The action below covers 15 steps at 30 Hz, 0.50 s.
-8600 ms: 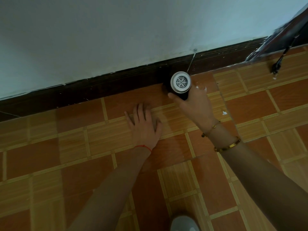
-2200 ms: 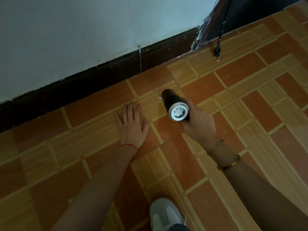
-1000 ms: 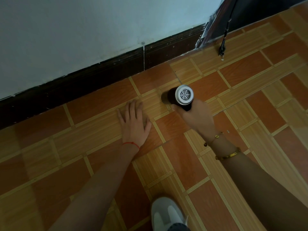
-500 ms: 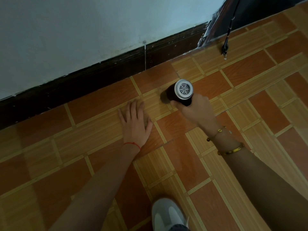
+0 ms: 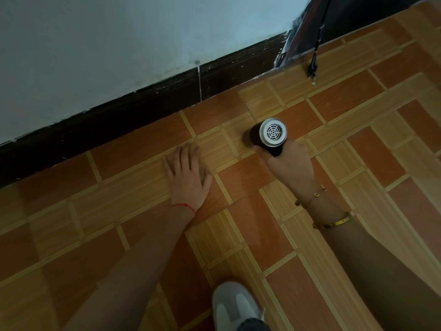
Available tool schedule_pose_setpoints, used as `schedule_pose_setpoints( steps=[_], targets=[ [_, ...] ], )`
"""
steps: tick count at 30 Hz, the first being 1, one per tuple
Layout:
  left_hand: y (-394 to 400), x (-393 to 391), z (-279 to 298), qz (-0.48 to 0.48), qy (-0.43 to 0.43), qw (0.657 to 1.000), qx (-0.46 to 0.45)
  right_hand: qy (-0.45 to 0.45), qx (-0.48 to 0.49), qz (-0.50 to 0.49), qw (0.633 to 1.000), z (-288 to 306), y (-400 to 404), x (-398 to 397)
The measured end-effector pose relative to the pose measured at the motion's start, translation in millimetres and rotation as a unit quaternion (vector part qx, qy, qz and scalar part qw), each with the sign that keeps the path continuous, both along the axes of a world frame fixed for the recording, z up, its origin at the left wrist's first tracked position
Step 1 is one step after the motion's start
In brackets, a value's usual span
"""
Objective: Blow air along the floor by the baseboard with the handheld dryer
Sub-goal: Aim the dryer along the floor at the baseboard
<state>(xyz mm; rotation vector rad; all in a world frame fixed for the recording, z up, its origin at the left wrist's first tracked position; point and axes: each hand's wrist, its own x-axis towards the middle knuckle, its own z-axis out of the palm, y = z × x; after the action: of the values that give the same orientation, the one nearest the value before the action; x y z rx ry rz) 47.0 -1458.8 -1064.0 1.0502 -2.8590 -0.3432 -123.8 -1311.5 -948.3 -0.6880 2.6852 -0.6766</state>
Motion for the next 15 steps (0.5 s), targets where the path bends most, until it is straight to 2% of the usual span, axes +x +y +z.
schedule_pose_setpoints(
  steps=[4,8,11,15],
  targets=[
    [1.3,-0.2,1.2,-0.002,-0.001,1.0,-0.004,-0.05,-0.021,0.073,0.996,0.4,12.9,11.0],
    [2.0,-0.6,2.9,-0.003,-0.007,1.0,-0.007,-0.067,-0.02,0.089,0.994,-3.1,26.8,25.8],
    [3.4,-0.9,4.1,-0.003,-0.02,1.0,-0.008,-0.052,-0.017,0.062,0.997,-6.1,39.2,29.5],
    [7.6,-1.8,7.1,-0.001,-0.027,1.0,-0.009,-0.026,-0.001,-0.034,0.999,-7.4,55.6,27.8]
  ],
)
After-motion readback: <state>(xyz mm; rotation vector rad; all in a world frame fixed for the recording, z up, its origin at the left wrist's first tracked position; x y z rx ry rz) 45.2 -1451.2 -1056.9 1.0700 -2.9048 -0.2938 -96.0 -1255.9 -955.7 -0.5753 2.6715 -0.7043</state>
